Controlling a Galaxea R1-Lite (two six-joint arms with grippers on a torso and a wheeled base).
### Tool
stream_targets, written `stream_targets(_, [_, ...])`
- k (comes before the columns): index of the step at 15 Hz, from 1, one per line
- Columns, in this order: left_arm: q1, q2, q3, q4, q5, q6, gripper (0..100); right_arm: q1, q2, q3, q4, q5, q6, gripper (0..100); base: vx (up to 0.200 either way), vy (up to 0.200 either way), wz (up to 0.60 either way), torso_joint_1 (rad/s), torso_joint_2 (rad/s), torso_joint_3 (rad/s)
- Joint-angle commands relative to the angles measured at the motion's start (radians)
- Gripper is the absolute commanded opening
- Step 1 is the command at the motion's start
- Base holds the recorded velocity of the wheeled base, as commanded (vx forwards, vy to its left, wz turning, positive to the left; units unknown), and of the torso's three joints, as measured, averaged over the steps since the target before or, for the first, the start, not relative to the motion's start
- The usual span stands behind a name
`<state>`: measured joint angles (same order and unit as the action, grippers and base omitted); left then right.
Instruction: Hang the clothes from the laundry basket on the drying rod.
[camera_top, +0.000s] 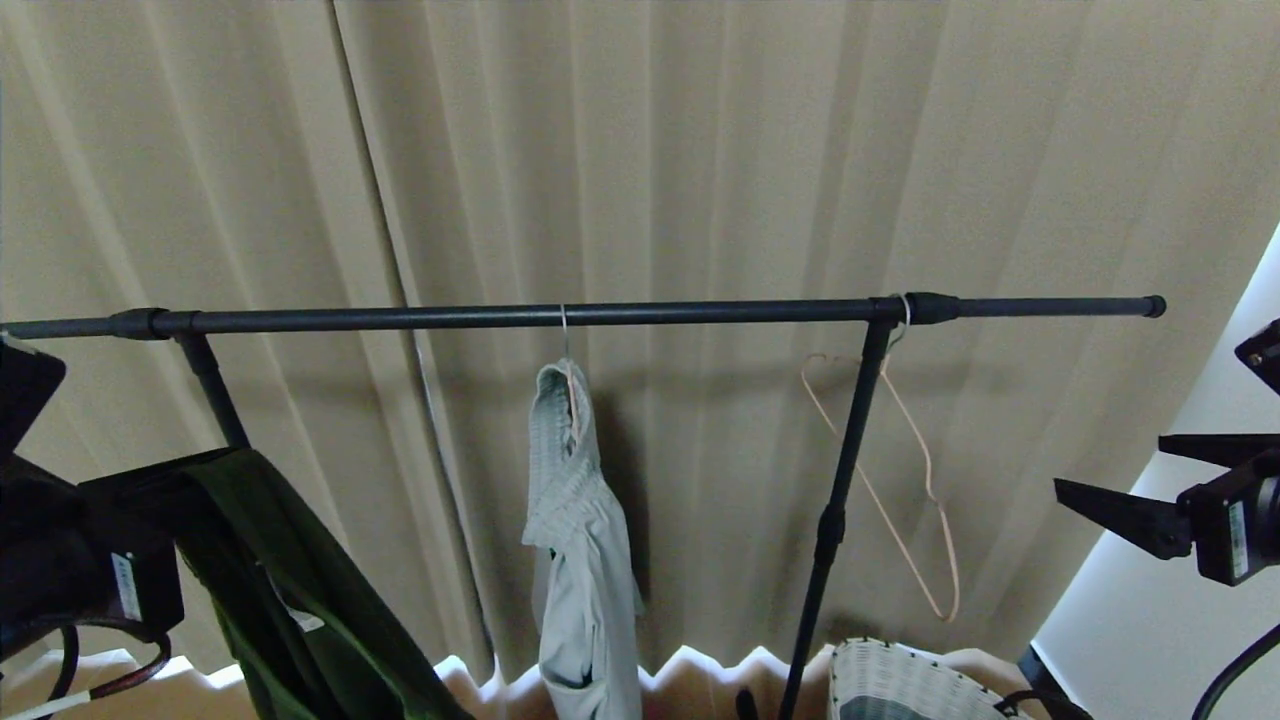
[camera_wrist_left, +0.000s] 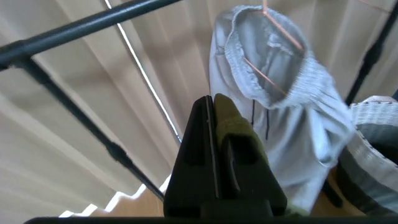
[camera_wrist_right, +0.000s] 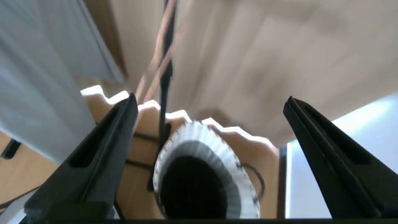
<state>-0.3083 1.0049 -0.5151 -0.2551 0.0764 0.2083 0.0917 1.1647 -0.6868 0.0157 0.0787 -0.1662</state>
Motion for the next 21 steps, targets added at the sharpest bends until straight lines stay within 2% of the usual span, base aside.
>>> stream_targets(1, [0.0,-0.002,0.053,-0.05,0.0,0.002,0,0.04,0.049,-0.003,-0.005,0.0,0.017,100,0.0,0.0,0.0,0.0,0.0,0.0])
stream_targets(2, [0.0,0.004,0.098,-0.139,0.0,0.0,0,0.106,0.11,-0.016,-0.005,-0.007,0.076,100,0.0,0.0,0.0,0.0,0.0,0.0])
stream_targets(3, [0.0,0.006,0.107,-0.162,0.002,0.0,0,0.138,0.139,-0.022,-0.005,-0.024,0.109,100,0.0,0.0,0.0,0.0,0.0,0.0])
stream_targets(5, [0.002,-0.003,0.115,-0.171,0.003,0.022,0,0.223,0.27,-0.048,-0.026,-0.149,0.205,100,0.0,0.0,0.0,0.0,0.0,0.0])
stream_targets(6, [0.002,-0.006,0.115,-0.171,0.003,0.025,0,0.232,0.303,-0.048,-0.059,-0.172,0.217,100,0.0,0.0,0.0,0.0,0.0,0.0])
stream_targets(7, [0.002,-0.011,0.119,-0.171,0.005,0.025,0,0.235,0.377,-0.046,-0.152,-0.2,0.231,100,0.0,0.0,0.0,0.0,0.0,0.0])
stream_targets(9, [0.003,-0.017,0.124,-0.173,0.005,0.025,0,0.226,0.454,-0.057,-0.207,-0.203,0.232,100,0.0,0.0,0.0,0.0,0.0,0.0])
stream_targets(13, [0.003,-0.025,0.125,-0.171,0.005,0.025,0,0.221,0.518,-0.082,-0.209,-0.238,0.27,100,0.0,0.0,0.0,0.0,0.0,0.0])
stream_targets(16, [0.003,-0.025,0.13,-0.17,0.005,0.025,0,0.23,0.56,-0.119,-0.207,-0.333,0.301,100,0.0,0.0,0.0,0.0,0.0,0.0])
stream_targets(21, [0.003,-0.028,0.135,-0.171,0.005,0.026,0,0.229,0.584,-0.131,-0.212,-0.335,0.317,100,0.0,0.0,0.0,0.0,0.0,0.0])
